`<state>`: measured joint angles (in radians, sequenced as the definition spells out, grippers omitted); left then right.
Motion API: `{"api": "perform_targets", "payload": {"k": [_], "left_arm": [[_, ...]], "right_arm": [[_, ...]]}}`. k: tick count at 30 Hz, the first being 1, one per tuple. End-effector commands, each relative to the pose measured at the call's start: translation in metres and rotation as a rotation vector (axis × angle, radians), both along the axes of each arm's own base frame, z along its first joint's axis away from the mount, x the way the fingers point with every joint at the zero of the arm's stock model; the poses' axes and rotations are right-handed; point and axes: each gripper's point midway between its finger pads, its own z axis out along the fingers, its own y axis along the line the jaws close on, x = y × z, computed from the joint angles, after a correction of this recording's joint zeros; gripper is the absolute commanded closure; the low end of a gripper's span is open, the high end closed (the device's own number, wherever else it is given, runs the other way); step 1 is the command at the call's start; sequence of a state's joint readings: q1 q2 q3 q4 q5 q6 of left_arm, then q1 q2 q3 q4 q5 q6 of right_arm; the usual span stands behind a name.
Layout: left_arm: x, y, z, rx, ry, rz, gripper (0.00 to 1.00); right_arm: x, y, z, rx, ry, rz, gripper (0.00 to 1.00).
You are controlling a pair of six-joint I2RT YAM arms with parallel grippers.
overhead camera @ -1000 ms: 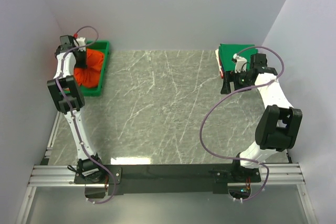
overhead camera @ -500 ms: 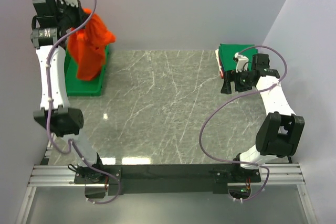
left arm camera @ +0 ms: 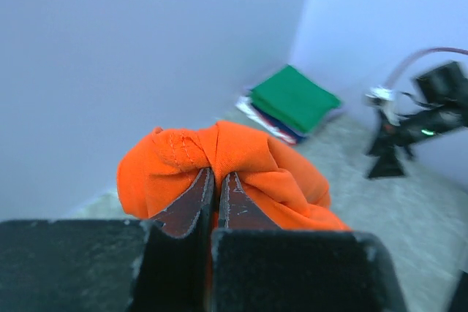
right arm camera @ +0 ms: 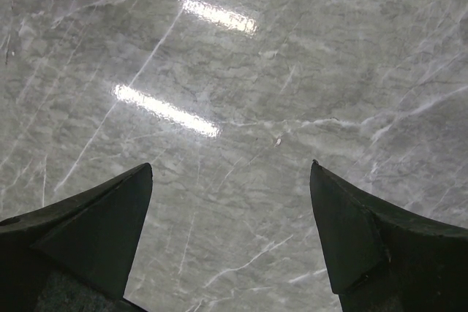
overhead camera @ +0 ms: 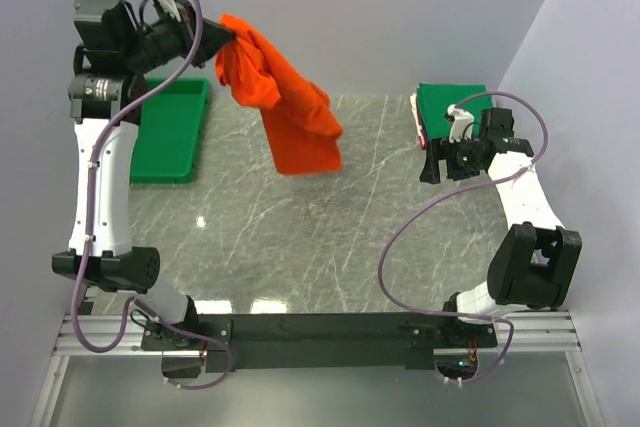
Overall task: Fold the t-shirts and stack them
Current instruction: Move the tshirt to the center of the board
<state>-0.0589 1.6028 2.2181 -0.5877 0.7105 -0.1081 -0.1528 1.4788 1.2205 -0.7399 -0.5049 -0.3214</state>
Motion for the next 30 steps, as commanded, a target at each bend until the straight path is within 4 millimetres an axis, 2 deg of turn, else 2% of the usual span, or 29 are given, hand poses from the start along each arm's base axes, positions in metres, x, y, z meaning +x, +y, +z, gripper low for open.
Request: {"api": "perform_targets", "payload": {"k": [1,3,4,5,6,7,9,10,13,17,18,19,21,22,24,25,26,27,29,30], "left_arm": [[-0.032,-0.028,-0.007,-0.074,0.067,-0.198,0.99],[-0.043,-0.037,-0.026,-0.07,0.106,-0.244,0.99],[-0.039,-0.043,-0.059,-0.064,0.174,-0.258,0.99],[-0.046,-0.045,-0.067,-0.057,0.182,-0.267,0.94],[-0.047,-0.048,-0.084,-0.041,0.211,-0.275,0.66],[-0.048,-0.049,-0.122,0.006,0.276,-0.28,0.48],[-0.048,-0.04,-0.152,0.069,0.309,-0.231,0.09],[-0.045,-0.031,-0.176,0.108,0.336,-0.193,0.06],[-0.047,-0.013,-0.201,0.135,0.357,-0.164,0.04],[-0.066,-0.016,-0.241,0.233,0.387,-0.23,0.09],[-0.069,-0.017,-0.253,0.294,0.367,-0.253,0.14],[-0.082,-0.029,-0.268,0.333,0.385,-0.31,0.16],[-0.091,-0.038,-0.296,0.411,0.399,-0.341,0.18],[-0.1,-0.055,-0.304,0.446,0.382,-0.386,0.19],[-0.105,-0.073,-0.321,0.499,0.334,-0.42,0.19],[-0.111,-0.089,-0.329,0.557,0.309,-0.438,0.19],[-0.111,-0.098,-0.338,0.579,0.296,-0.453,0.19],[-0.115,-0.115,-0.343,0.585,0.257,-0.486,0.19],[-0.111,-0.128,-0.364,0.622,0.266,-0.476,0.19],[-0.115,-0.138,-0.37,0.634,0.263,-0.498,0.19]], "right_arm": [[0.002,0.003,0.017,-0.009,-0.068,0.0,0.06],[0.002,0.002,0.016,-0.012,-0.067,-0.001,0.05],[0.002,0.002,0.014,-0.012,-0.062,-0.002,0.05],[0.002,0.002,0.015,-0.01,-0.061,-0.001,0.05],[0.002,0.002,0.015,-0.011,-0.058,0.001,0.05],[0.001,0.002,0.013,-0.013,-0.053,0.006,0.05],[0.002,0.002,0.015,-0.015,-0.055,0.015,0.05],[0.001,0.003,0.015,-0.019,-0.051,0.024,0.05],[-0.004,0.011,0.011,-0.028,-0.031,0.057,0.05],[-0.013,0.034,-0.002,-0.003,0.034,0.123,0.09],[-0.015,0.04,-0.009,0.006,0.061,0.135,0.1],[-0.017,0.046,-0.012,0.025,0.082,0.14,0.11],[-0.02,0.058,-0.022,0.055,0.13,0.155,0.14],[-0.02,0.062,-0.024,0.085,0.153,0.144,0.16],[-0.02,0.071,-0.032,0.148,0.204,0.145,0.21],[-0.019,0.074,-0.033,0.173,0.231,0.135,0.26],[-0.019,0.079,-0.034,0.204,0.247,0.142,0.27],[-0.018,0.081,-0.041,0.219,0.284,0.129,0.28],[-0.014,0.082,-0.049,0.236,0.314,0.117,0.29],[-0.013,0.084,-0.051,0.249,0.332,0.106,0.29]]}}
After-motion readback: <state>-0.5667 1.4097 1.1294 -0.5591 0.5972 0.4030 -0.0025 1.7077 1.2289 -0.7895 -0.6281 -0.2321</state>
